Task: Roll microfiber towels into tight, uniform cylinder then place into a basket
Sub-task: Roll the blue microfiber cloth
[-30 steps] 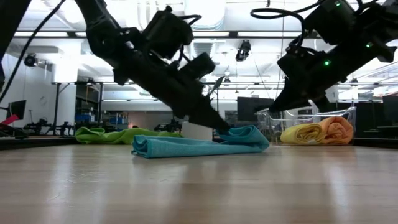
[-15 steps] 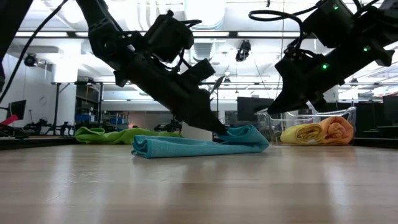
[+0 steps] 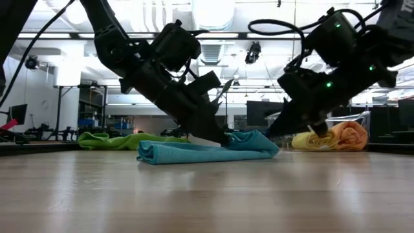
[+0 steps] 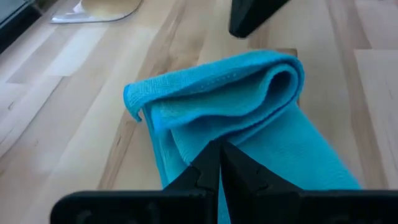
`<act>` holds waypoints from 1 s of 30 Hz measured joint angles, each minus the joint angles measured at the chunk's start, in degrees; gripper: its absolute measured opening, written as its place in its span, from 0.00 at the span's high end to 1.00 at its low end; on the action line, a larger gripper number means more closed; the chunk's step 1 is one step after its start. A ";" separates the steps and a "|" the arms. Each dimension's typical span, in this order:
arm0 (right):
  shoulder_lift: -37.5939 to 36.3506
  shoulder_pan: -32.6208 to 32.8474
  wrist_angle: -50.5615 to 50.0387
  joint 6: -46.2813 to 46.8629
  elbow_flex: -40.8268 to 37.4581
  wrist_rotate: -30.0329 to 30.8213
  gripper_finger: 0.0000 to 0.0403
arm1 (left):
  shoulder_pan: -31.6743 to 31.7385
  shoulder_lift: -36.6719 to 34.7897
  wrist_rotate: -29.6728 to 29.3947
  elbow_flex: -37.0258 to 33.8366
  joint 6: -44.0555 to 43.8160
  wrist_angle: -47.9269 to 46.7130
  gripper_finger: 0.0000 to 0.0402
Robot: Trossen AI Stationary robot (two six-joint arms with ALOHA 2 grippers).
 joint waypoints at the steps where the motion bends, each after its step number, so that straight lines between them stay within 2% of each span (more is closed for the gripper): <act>1: 1.19 0.00 1.25 -0.05 0.20 -0.23 0.98 | 0.00 0.00 0.00 -0.03 0.00 -0.01 1.00; 17: 11.64 0.15 3.51 -2.39 8.14 -5.65 0.98 | 0.07 0.00 -0.25 -1.32 -0.31 0.08 1.00; 26: 15.67 0.37 3.78 -1.91 9.89 -6.64 0.98 | 0.33 -0.09 -7.21 -1.52 0.30 -0.22 1.00; 30: 16.91 0.37 4.30 -1.51 10.39 -6.56 0.98 | 0.33 -3.50 -9.95 -1.48 1.19 -5.64 1.00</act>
